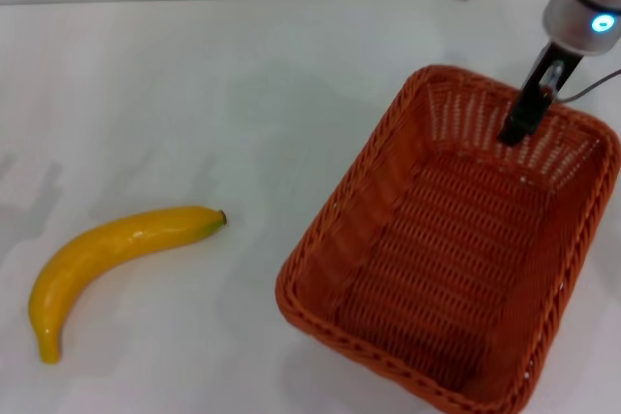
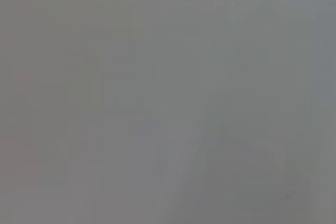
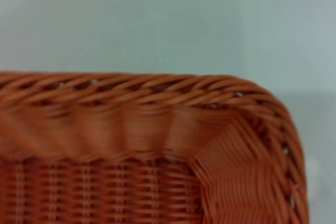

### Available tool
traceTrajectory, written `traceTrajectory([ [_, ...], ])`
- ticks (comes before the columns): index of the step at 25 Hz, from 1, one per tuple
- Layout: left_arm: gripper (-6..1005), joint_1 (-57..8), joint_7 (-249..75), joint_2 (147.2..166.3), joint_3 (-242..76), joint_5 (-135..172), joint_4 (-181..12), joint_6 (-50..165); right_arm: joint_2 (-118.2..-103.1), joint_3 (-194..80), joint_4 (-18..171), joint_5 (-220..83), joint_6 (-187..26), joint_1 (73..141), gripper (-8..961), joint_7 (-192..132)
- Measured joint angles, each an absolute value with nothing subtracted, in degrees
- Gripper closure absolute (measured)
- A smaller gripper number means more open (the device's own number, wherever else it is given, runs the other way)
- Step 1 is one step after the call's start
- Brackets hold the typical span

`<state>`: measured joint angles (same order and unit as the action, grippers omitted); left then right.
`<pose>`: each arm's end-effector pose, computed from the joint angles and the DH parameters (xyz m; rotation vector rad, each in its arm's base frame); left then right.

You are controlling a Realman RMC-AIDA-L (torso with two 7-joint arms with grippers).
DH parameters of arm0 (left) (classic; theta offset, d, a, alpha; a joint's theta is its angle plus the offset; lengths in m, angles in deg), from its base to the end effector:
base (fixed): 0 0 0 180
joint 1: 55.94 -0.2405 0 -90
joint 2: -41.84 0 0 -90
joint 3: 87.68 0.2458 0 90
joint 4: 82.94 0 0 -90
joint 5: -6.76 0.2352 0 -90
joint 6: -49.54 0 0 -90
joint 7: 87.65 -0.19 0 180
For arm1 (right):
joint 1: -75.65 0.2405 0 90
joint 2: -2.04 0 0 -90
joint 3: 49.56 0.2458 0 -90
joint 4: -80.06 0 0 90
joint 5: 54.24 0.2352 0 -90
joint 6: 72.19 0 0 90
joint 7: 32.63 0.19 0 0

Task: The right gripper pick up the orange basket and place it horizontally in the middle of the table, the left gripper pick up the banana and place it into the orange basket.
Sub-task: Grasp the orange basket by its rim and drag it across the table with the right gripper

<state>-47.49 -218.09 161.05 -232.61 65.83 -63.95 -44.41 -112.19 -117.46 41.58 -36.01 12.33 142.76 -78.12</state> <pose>-0.3526 0.2824 0.0694 -1.5845 -0.5671 -1.1662 0.1544 0.4635 -0.0318 -2.6125 0.6446 -0.8626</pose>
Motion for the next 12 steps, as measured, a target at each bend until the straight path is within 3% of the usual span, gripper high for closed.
traceTrajectory([
  [7, 310, -47.6, -218.09, 160.87, -232.61, 65.82, -63.95, -44.41, -109.36, -104.66, 40.37, -37.28, 15.55, 140.65, 747, -70.52],
  [12, 309, -47.69, -218.09, 160.73, -232.61, 65.82, -63.58, -44.41, -109.12, -101.74, 34.3, -36.78, 18.78, 136.18, 765, -65.77],
])
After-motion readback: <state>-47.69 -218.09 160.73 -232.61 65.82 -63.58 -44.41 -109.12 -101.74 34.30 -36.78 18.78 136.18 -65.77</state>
